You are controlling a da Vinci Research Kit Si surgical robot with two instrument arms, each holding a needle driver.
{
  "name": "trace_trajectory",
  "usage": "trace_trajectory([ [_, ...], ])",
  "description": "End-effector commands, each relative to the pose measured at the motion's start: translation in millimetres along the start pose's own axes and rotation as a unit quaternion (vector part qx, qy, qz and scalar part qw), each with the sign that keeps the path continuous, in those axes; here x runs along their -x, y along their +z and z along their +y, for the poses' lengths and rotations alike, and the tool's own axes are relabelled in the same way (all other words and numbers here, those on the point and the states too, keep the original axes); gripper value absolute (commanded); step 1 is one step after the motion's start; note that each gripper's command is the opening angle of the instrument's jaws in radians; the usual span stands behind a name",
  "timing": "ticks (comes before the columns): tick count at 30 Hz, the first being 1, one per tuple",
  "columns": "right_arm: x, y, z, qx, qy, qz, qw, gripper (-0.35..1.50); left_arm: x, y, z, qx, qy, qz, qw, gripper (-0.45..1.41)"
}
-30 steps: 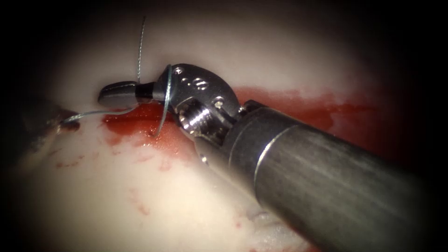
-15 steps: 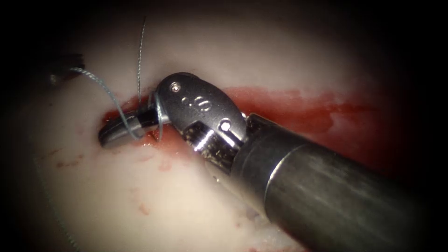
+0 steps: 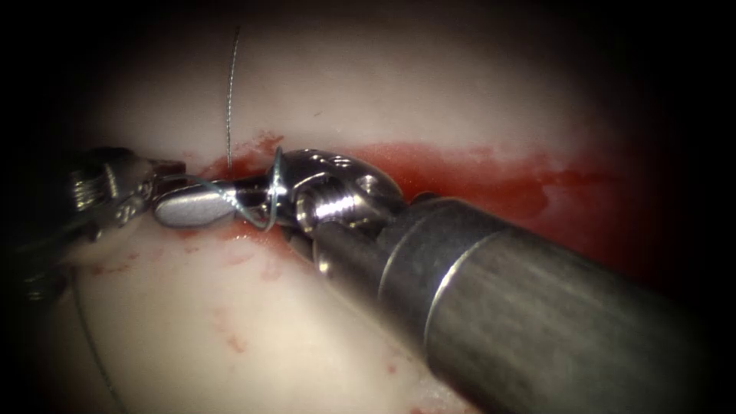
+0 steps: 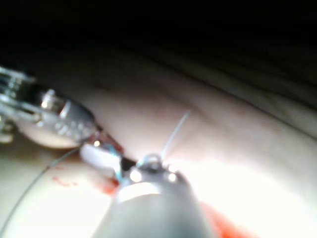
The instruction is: Wound Closure
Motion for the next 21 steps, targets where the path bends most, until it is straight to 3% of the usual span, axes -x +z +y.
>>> trace_trajectory([
  [1,-1.4,0.8,0.5,-0.002,0.020,-0.001,1.000,-0.35,0.7,-0.1,1.0,-0.003,0.001,-0.002,1.000,-0.45],
  [7,-1.5,1.2,-0.2,-0.009,0.093,0.017,0.996,-0.35,0.9,-0.1,0.6,-0.010,-0.007,-0.009,1.000,-0.45],
  [16,-3.6,1.4,-1.6,-0.018,0.108,0.053,0.993,-0.35,1.6,-0.7,-0.3,-0.017,-0.011,-0.015,1.000,-0.45],
  [21,-3.7,2.0,-1.6,-0.022,0.073,0.094,0.993,-0.35,2.4,-1.1,-0.5,-0.018,-0.014,-0.014,1.000,-0.45],
])
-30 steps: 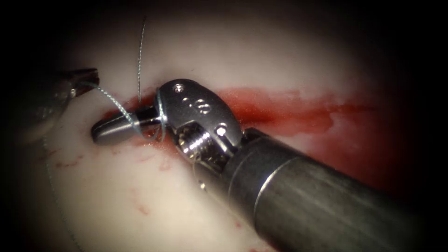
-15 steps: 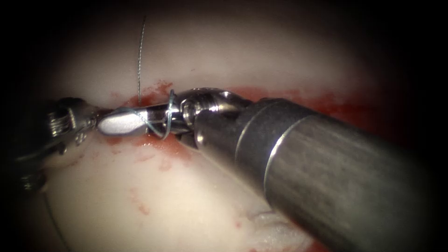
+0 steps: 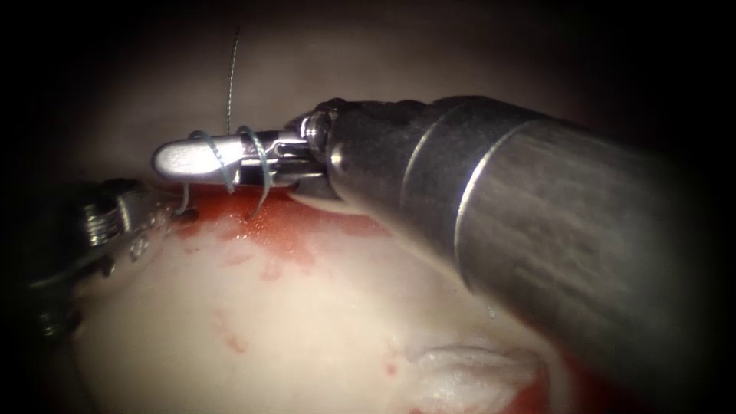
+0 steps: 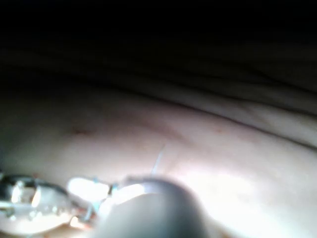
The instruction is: Wound Closure
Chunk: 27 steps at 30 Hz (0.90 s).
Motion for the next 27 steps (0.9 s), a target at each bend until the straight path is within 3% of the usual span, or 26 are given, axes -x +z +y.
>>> trace_trajectory([
  [1,-0.6,1.4,0.5,-0.004,-0.029,0.006,1.000,-0.35,0.9,-0.3,1.0,0.003,-0.005,-0.001,1.000,-0.45],
  [4,-0.4,1.9,0.8,-0.002,-0.106,-0.001,0.994,-0.35,1.3,-0.4,0.8,0.003,-0.010,-0.001,1.000,-0.45],
  [7,-0.2,2.2,1.1,-0.005,-0.223,-0.024,0.975,-0.35,1.7,-0.6,0.9,0.001,-0.016,0.000,1.000,-0.45],
  [10,0.1,2.2,1.4,0.003,-0.277,-0.039,0.960,-0.35,2.0,-0.8,1.0,0.000,-0.018,0.000,1.000,-0.45],
  [12,0.3,2.1,1.7,0.038,-0.304,-0.050,0.951,-0.35,2.1,-0.8,1.1,0.000,-0.021,0.000,1.000,-0.45],
  [15,0.3,2.1,1.8,0.130,-0.373,-0.084,0.915,-0.35,2.3,-0.5,1.1,0.002,-0.023,0.001,1.000,-0.45],
  [20,0.5,2.3,2.1,0.239,-0.408,-0.099,0.876,-0.35,2.3,-0.5,0.9,0.001,-0.023,0.002,1.000,-0.45],
  [21,0.5,2.4,2.2,0.273,-0.417,-0.094,0.862,-0.35,2.3,-0.3,0.8,-0.002,-0.023,0.006,1.000,-0.45],
  [27,0.3,2.6,2.5,0.339,-0.446,-0.104,0.822,-0.35,2.4,0.7,-0.2,-0.019,-0.022,0.015,0.999,-0.45],
])
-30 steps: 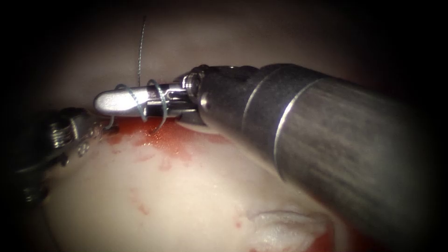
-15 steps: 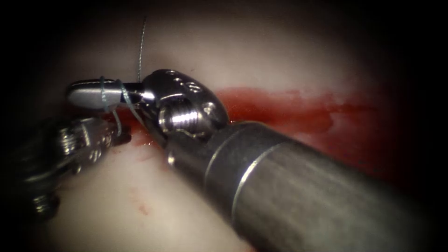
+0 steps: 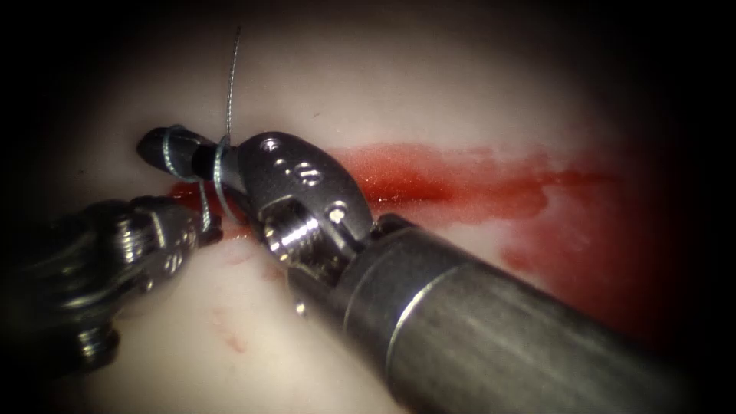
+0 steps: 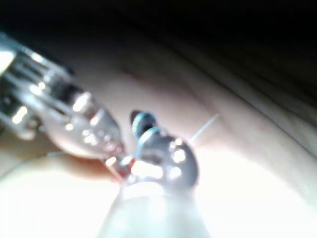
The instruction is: Wound Closure
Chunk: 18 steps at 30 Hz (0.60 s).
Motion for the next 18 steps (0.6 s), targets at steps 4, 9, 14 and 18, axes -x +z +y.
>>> trace_trajectory([
  [4,-0.8,1.4,0.2,0.007,-0.021,0.000,1.000,-0.35,0.8,-0.4,0.8,-0.002,0.014,0.001,1.000,-0.45],
  [9,-0.7,2.2,-0.1,0.043,-0.025,0.007,0.999,-0.35,1.1,-0.5,0.4,-0.004,0.023,0.000,1.000,-0.45],
  [14,0.3,2.2,0.2,0.078,-0.043,-0.031,0.996,-0.35,0.9,-0.6,0.5,-0.005,0.025,-0.001,1.000,-0.45],
  [18,1.2,2.0,0.7,0.101,-0.047,-0.048,0.993,-0.35,0.6,-1.0,0.6,-0.007,0.026,-0.002,1.000,-0.45],
])
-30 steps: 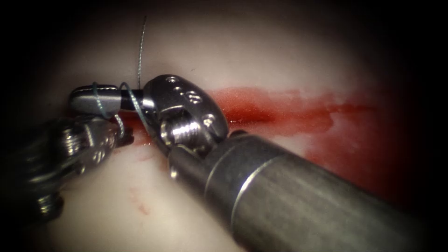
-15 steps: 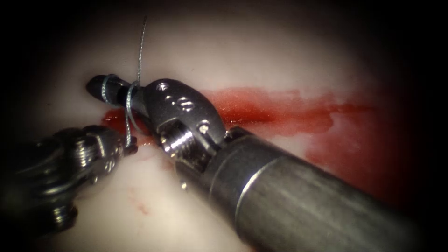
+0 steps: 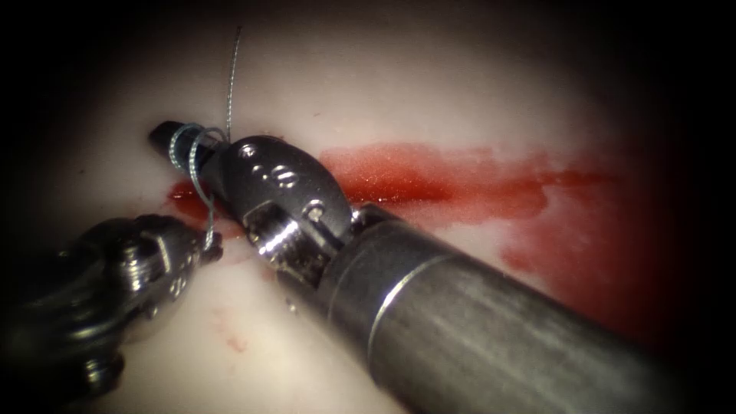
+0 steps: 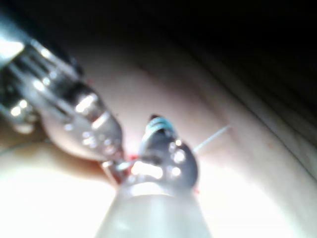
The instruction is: Wound Closure
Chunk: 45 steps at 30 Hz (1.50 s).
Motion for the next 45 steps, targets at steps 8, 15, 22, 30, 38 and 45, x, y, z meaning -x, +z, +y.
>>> trace_trajectory([
  [8,-0.2,0.0,0.9,0.043,0.003,-0.042,0.998,-0.35,-0.8,-1.2,1.7,0.008,0.004,0.011,1.000,-0.45],
  [15,0.5,-1.0,1.6,0.047,-0.006,-0.054,0.997,-0.35,-2.7,-3.6,2.6,0.006,0.012,0.026,1.000,-0.45],
  [22,1.6,-0.8,1.4,0.054,-0.015,-0.078,0.995,-0.35,-3.0,-5.8,3.0,0.012,0.010,0.024,1.000,-0.45],
  [30,2.0,-0.7,1.3,0.055,-0.021,-0.078,0.995,0.09,-2.9,-6.4,3.2,0.014,0.009,0.021,1.000,-0.45],
  [38,1.8,-0.7,1.4,0.056,-0.019,-0.078,0.995,0.27,-2.9,-6.5,3.2,0.018,0.008,0.022,1.000,-0.45],
  [45,1.6,-0.7,1.5,0.056,-0.017,-0.072,0.996,0.24,-2.7,-6.1,3.0,0.021,0.006,0.024,0.999,-0.45],
])
